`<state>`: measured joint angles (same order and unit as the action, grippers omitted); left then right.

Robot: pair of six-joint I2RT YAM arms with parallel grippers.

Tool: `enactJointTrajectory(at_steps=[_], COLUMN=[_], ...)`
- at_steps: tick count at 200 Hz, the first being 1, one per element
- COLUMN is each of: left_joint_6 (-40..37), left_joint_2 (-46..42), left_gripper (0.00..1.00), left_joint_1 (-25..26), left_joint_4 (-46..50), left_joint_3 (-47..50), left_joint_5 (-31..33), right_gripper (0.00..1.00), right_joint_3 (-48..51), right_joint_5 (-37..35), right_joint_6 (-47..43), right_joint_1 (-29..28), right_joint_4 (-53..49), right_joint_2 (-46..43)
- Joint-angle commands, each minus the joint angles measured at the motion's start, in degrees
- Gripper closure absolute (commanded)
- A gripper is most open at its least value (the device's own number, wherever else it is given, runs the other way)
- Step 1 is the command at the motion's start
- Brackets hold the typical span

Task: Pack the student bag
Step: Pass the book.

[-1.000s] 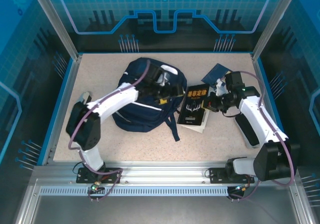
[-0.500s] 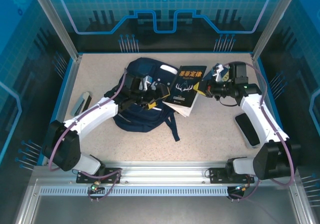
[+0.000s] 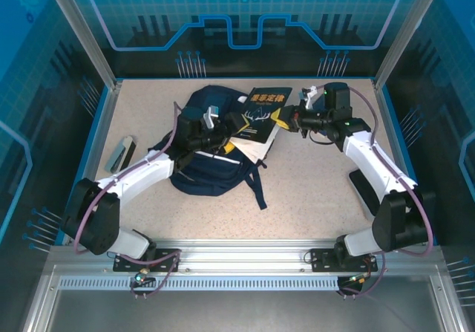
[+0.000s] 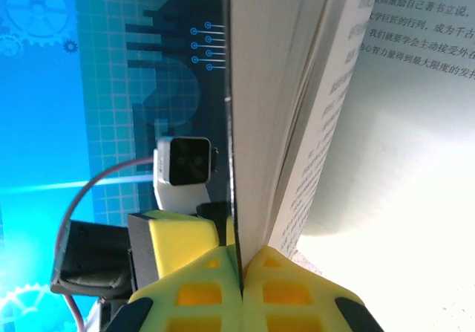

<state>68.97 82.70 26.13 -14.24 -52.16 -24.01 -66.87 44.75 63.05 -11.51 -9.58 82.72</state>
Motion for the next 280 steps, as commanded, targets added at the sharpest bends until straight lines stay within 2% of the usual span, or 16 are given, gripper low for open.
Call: enactJointTrajectory(at_steps=[1, 23, 45, 99, 134, 195, 206, 216, 231, 241, 250, 263, 280], left_joint_6=[7.8, 10.2, 12.0, 14.4, 13.6, 13.3, 13.1, 12.6, 12.0, 11.4, 10.7, 9.3, 6.5], left_joint_2=[-2.7, -3.8, -4.5, -6.6, -8.9, -9.7, -9.8, -10.0, -10.2, -10.7, -11.3, -12.7, -15.4], left_gripper=[0.06, 0.10, 0.18, 0.37, 0.42, 0.69, 0.74, 0.80, 0.86, 0.87, 0.88, 0.90, 0.91], left_joint_1=[0.1, 0.3, 0.4, 1.0, 2.1, 3.0, 3.0, 3.0, 3.0, 2.9, 2.5, 1.8, -0.2], left_joint_4=[-10.7, -14.0, -16.8, -17.8, -18.3, -18.9, -18.8, -18.2, -17.0, -15.6, -13.8, -10.3, -2.8], left_joint_3=[3.8, 6.4, 8.3, 10.9, 12.3, 14.4, 14.5, 14.6, 14.6, 14.5, 14.4, 14.1, 12.4], left_joint_5=[3.3, 5.7, 7.7, 12.6, 16.1, 19.0, 19.3, 19.6, 19.9, 20.0, 20.1, 20.1, 19.4], right_gripper=[1.00, 1.00, 1.00, 1.00, 1.00, 1.00, 0.95, 0.85, 0.64, 0.47, 0.38, 0.29, 0.23], right_joint_3=[-1.1, -1.4, -2.1, -2.0, -2.3, -1.7, -1.8, -2.0, -2.6, -3.3, -4.3, -5.8, -7.1], right_joint_5=[-1.5, -3.1, -4.2, -7.3, -9.8, -10.8, -10.9, -11.4, -12.6, -14.6, -17.2, -21.9, -28.1], right_joint_6=[4.6, 5.2, 4.7, 4.7, 4.2, 5.9, 5.4, 4.3, 1.8, -1.2, -4.4, -9.6, -16.8], right_joint_1=[-1.6, -3.3, -5.0, -7.2, -9.3, -11.0, -11.1, -11.1, -11.1, -11.1, -11.1, -11.1, -11.2], right_joint_4=[7.8, 7.8, 5.6, 1.5, -1.8, -2.7, -3.7, -5.1, -7.8, -11.2, -14.8, -20.4, -25.8], right_joint_2=[1.0, 2.6, 3.5, 5.0, 5.8, 6.6, 6.7, 6.6, 6.3, 5.9, 5.5, 5.0, 4.6])
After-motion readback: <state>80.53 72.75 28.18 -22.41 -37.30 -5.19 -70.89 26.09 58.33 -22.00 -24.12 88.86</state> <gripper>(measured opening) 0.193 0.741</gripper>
